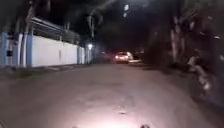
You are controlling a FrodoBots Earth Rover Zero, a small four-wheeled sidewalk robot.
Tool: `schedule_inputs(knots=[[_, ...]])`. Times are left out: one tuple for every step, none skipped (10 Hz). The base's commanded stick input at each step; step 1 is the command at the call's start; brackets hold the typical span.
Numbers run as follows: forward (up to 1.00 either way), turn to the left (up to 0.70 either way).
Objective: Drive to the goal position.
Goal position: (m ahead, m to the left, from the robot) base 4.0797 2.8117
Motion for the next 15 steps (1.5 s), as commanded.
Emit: schedule_inputs(knots=[[0.7, 0.0], [0.7, 0.0], [0.7, 0.0], [0.7, 0.0], [0.7, 0.0], [0.7, -0.2], [0.7, -0.35], [0.7, -0.35], [0.7, -0.35], [0.7, -0.35], [0.7, -0.35], [0.7, -0.35], [0.7, 0.0], [0.7, 0.0], [0.7, 0.0]])
